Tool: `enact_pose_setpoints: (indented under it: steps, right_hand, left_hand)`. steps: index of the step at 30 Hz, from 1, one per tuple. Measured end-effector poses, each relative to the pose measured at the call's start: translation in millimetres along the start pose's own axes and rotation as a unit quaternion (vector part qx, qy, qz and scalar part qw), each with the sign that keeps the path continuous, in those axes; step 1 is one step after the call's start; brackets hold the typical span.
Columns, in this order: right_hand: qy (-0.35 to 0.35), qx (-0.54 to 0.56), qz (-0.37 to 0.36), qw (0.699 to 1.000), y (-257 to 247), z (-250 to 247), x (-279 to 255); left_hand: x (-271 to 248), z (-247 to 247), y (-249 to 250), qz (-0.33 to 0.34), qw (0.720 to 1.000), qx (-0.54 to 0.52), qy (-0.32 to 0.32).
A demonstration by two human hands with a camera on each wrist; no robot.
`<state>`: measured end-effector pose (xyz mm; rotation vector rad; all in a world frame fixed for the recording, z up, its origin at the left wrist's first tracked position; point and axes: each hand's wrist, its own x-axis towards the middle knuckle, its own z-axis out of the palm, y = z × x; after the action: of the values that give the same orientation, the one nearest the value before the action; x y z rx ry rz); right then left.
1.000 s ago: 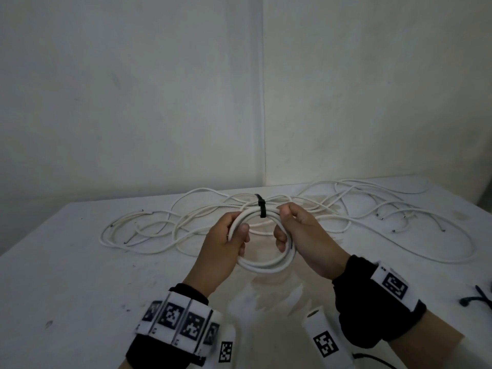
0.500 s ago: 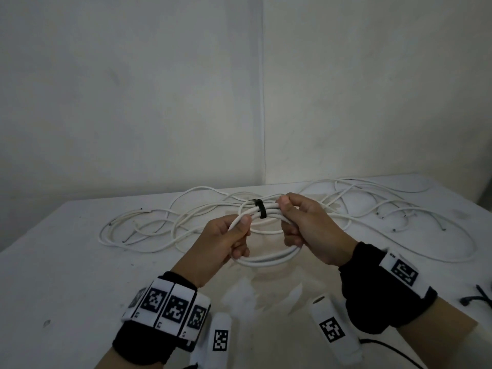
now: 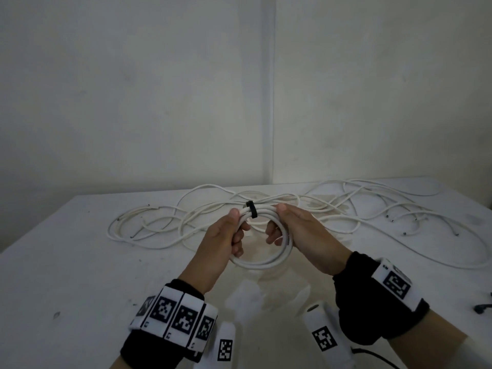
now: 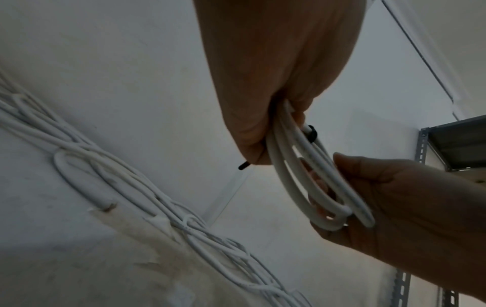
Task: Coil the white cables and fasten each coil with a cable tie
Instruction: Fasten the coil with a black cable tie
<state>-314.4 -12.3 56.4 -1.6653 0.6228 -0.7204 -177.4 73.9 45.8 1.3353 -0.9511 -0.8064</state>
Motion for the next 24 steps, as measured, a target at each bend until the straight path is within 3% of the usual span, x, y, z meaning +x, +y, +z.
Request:
enact_pose_setpoints:
  steps: [4, 8, 18, 24]
  right_hand:
    - [-0.01, 0.122, 0.023, 0.992, 4, 15, 2]
    - [0.02, 0.103, -0.003, 0.994, 5, 28, 7]
    - [0.024, 0.049, -0.002, 0.999, 11, 35, 15]
    - [0.038, 0.092, 0.016, 0.995, 13, 46, 23]
  left_hand:
    - [1, -4, -1, -0.002, 0.998, -0.052, 0.027]
    - [0, -7, -2, -0.008, 0.996, -0.089, 0.024]
    - [0, -32, -9, 0.023, 0.999, 0.024, 0.033]
    - [-7, -55, -12, 0.024, 0.998, 0.062, 0.017]
